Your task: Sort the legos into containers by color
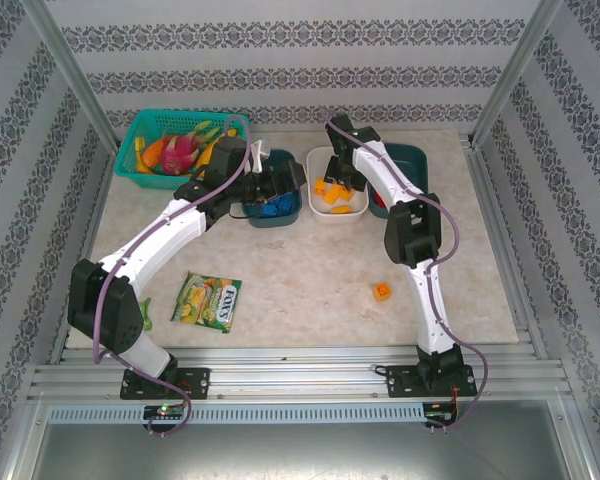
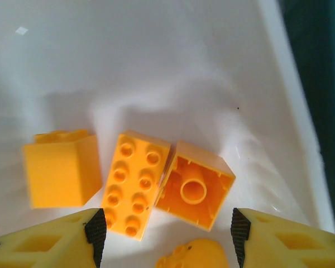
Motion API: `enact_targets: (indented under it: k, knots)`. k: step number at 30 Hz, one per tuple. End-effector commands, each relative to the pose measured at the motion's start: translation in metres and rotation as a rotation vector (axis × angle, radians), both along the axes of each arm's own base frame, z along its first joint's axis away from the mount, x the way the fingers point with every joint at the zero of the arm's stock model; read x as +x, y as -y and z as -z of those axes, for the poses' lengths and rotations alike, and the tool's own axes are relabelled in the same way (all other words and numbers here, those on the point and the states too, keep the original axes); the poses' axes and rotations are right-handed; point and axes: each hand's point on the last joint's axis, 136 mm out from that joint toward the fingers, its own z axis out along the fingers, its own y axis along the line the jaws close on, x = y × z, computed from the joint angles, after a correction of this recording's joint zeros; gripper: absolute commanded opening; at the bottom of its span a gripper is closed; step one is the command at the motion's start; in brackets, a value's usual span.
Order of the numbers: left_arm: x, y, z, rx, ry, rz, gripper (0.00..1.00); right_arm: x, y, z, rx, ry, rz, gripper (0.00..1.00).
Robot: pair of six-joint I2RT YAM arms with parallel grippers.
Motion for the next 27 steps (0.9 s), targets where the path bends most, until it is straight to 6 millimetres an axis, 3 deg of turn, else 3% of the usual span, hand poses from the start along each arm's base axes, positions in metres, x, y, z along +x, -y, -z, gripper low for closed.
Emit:
enact_targets:
  k: [1, 5, 7, 10, 15, 19, 23, 27]
  knots:
    - [-0.005, -0.004, -0.006, -0.019, 0.032, 0.016, 0.94, -0.015, -0.004, -0.072, 0.038, 0.113, 0.002, 0.63]
    - [-0.017, -0.004, 0.002, -0.017, 0.016, 0.042, 0.94, -0.045, -0.004, -0.094, 0.065, 0.148, -0.008, 0.62]
    - [-0.029, -0.002, 0.007, -0.009, 0.01, 0.081, 0.94, -0.07, -0.001, -0.101, 0.075, 0.156, -0.016, 0.62]
    - [-0.054, 0.006, 0.019, 0.016, -0.011, 0.172, 0.95, -0.121, 0.008, -0.092, 0.089, 0.111, -0.022, 0.64]
    - [-0.104, 0.017, 0.043, 0.064, -0.064, 0.332, 0.94, -0.222, 0.031, -0.053, 0.128, -0.056, -0.046, 0.77]
    - [-0.142, 0.022, 0.06, 0.094, -0.096, 0.451, 0.94, -0.289, 0.044, -0.027, 0.149, -0.158, -0.11, 0.84]
    - [-0.171, 0.027, 0.074, 0.132, -0.118, 0.546, 0.94, -0.329, 0.061, -0.001, 0.096, -0.269, -0.14, 0.86]
    - [-0.187, 0.036, 0.084, 0.144, -0.138, 0.593, 0.93, -0.341, 0.069, 0.023, 0.066, -0.311, -0.136, 0.84]
